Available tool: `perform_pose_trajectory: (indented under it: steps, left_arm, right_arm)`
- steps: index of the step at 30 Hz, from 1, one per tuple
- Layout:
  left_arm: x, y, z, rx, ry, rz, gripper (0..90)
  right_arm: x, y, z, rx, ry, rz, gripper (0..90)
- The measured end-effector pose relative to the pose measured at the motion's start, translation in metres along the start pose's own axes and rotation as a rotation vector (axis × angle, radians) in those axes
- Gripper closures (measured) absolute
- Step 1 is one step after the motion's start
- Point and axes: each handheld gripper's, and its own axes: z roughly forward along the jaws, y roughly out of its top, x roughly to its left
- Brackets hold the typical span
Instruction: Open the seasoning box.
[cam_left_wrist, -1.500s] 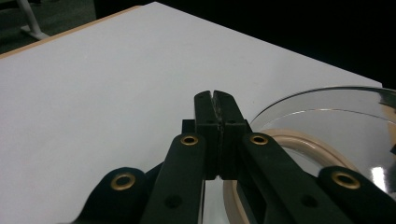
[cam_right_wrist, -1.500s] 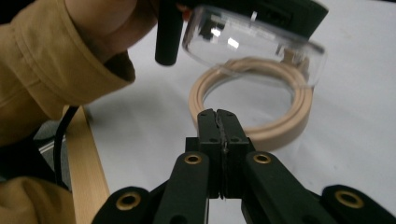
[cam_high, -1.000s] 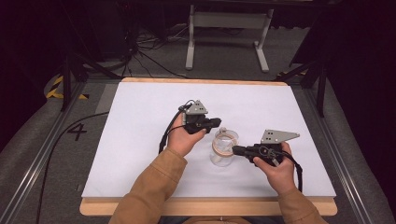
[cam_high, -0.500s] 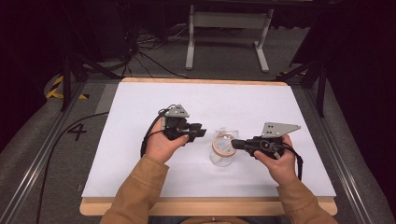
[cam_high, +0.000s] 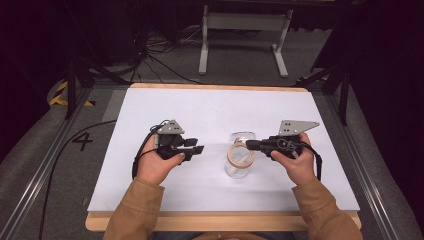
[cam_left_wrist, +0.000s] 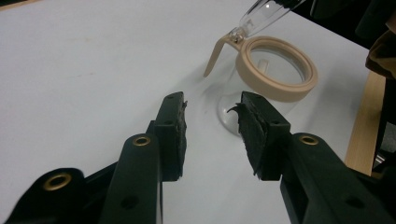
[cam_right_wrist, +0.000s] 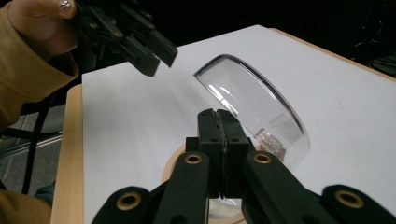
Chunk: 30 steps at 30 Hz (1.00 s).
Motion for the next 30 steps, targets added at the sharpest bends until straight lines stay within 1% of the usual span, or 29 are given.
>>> perform_pose_trajectory:
  steps: [1,2,3,4,5,6,8,11,12,13,14,15,17,18,20,21,22,23,25,26,27,28,29,30]
  left_arm:
    - [0.001,-0.003,-0.003,0.006,0.005,-0.003,61.3]
    - [0.001,-0.004,-0.005,0.004,0.005,-0.015,60.9]
    - [0.003,-0.007,-0.007,0.006,0.012,-0.009,60.9]
    - [0.002,-0.009,-0.009,0.013,0.013,-0.026,60.9]
    - [0.003,-0.011,-0.011,0.013,0.019,-0.031,60.8]
    - [0.004,-0.013,-0.013,0.016,0.022,-0.025,60.7]
    - [0.005,-0.016,-0.015,0.016,0.033,-0.039,60.7]
    - [0.005,-0.020,-0.017,0.018,0.036,-0.055,60.6]
    - [0.005,-0.021,-0.018,0.023,0.041,-0.052,60.5]
    - [0.005,-0.023,-0.019,0.025,0.041,-0.057,60.3]
    - [0.006,-0.024,-0.020,0.028,0.051,-0.055,60.3]
    - [0.007,-0.026,-0.021,0.024,0.048,-0.064,60.2]
    - [0.008,-0.027,-0.023,0.024,0.052,-0.069,60.1]
    - [0.008,-0.028,-0.024,0.020,0.056,-0.078,60.1]
    - [0.009,-0.029,-0.027,0.014,0.060,-0.078,59.9]
    - [0.009,-0.030,-0.027,0.012,0.062,-0.085,59.8]
    - [0.009,-0.030,-0.027,0.012,0.062,-0.087,59.8]
    - [0.009,-0.030,-0.027,0.011,0.064,-0.084,59.4]
    - [0.009,-0.029,-0.027,0.015,0.063,-0.084,59.0]
    - [0.009,-0.029,-0.027,0.012,0.066,-0.071,58.6]
    - [0.009,-0.028,-0.026,0.009,0.065,-0.076,58.0]
    - [0.009,-0.028,-0.026,0.012,0.061,-0.075,57.5]
    - [0.009,-0.027,-0.026,0.017,0.061,-0.060,57.0]
    - [0.008,-0.026,-0.025,0.026,0.059,-0.066,55.8]
  right_arm:
    - [-0.001,0.001,0.001,0.001,-0.001,-0.001,90.0]
    - [-0.005,0.002,0.003,0.002,0.001,-0.005,90.0]
    - [-0.005,0.002,0.003,0.002,0.001,-0.005,90.0]
    - [-0.006,0.003,0.004,0.001,0.003,-0.002,90.0]
    - [-0.008,0.003,0.005,0.001,0.003,-0.002,90.0]
    - [-0.009,0.004,0.006,-0.004,0.005,0.003,90.0]
    - [-0.013,0.004,0.008,-0.002,0.003,0.008,90.0]
    - [-0.019,0.003,0.012,-0.006,-0.014,0.015,90.0]
    - [-0.021,0.003,0.013,-0.007,-0.021,0.022,90.0]
    - [-0.024,0.003,0.014,-0.009,-0.028,0.026,90.0]
    - [-0.025,0.002,0.014,-0.009,-0.032,0.033,90.0]
    - [-0.027,0.002,0.015,-0.010,-0.038,0.041,90.0]
    - [-0.030,0.000,0.018,-0.007,-0.038,0.055,90.0]
    - [-0.030,0.000,0.018,-0.007,-0.038,0.055,90.0]
    - [-0.030,0.001,0.019,-0.004,-0.033,0.055,90.0]
    - [-0.028,0.002,0.020,-0.004,-0.030,0.045,90.0]
    - [-0.028,0.002,0.020,-0.004,-0.030,0.045,90.0]
    - [-0.026,0.004,0.020,-0.003,-0.030,0.033,90.0]
    - [-0.025,0.004,0.019,-0.002,-0.028,0.032,90.0]
    - [-0.024,0.005,0.018,-0.001,-0.031,0.023,90.0]
    - [-0.023,0.006,0.016,0.000,-0.033,0.021,90.0]
    - [-0.023,0.006,0.015,0.000,-0.033,0.017,90.0]
    - [-0.022,0.007,0.013,0.000,-0.034,0.014,90.0]
    - [-0.022,0.007,0.011,0.001,-0.037,0.013,90.0]
